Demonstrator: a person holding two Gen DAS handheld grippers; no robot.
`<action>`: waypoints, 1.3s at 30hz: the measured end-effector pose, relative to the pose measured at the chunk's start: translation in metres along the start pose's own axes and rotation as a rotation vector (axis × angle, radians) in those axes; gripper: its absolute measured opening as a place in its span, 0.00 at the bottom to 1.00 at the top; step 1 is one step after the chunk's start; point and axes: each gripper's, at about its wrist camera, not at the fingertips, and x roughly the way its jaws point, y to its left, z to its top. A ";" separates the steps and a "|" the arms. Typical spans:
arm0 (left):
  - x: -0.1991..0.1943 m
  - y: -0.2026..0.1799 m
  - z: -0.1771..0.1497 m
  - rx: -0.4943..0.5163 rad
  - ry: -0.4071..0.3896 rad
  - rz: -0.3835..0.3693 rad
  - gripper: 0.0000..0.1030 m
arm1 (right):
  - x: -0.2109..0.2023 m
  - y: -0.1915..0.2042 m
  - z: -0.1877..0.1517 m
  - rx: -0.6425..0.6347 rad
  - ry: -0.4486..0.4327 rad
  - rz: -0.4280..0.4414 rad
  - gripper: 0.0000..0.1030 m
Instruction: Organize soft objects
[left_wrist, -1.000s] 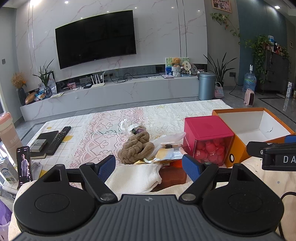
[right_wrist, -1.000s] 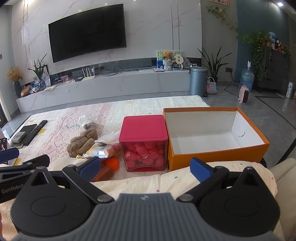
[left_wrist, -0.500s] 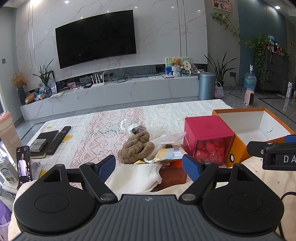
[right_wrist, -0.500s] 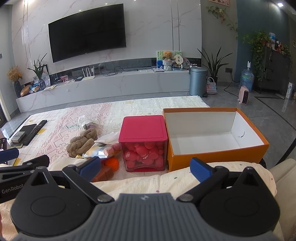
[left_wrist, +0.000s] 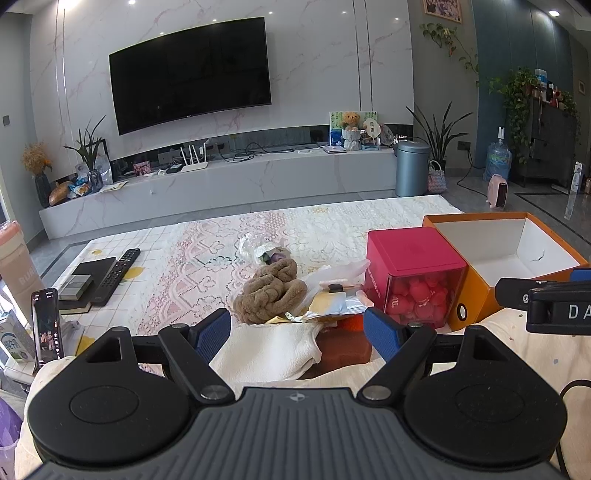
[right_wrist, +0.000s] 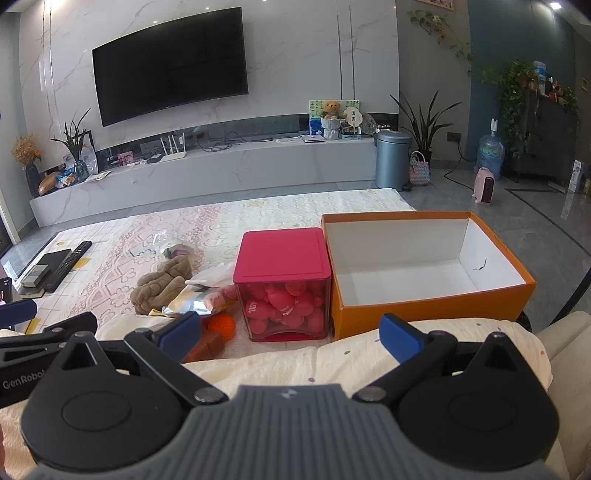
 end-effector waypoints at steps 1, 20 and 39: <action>0.000 0.000 0.000 0.000 0.000 0.000 0.93 | 0.000 0.000 -0.001 0.000 0.000 0.000 0.98; 0.000 0.000 0.000 -0.001 0.002 0.000 0.93 | 0.000 -0.001 -0.001 0.000 0.001 -0.002 0.98; 0.002 -0.002 -0.002 -0.004 0.005 -0.004 0.93 | 0.000 -0.002 -0.003 0.004 0.009 -0.005 0.98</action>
